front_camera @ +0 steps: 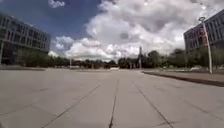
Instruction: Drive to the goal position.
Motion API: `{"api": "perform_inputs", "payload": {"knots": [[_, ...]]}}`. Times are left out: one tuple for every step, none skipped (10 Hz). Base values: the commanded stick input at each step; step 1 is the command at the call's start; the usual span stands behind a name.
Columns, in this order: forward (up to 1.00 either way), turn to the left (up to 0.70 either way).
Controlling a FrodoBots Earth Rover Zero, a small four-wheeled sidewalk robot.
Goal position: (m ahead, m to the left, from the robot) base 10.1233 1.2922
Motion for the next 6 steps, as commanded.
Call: {"api": "perform_inputs", "payload": {"knots": [[1.0,0.0],[1.0,0.0],[1.0,0.0],[1.0,0.0],[1.0,0.0],[1.0,0.0]]}}
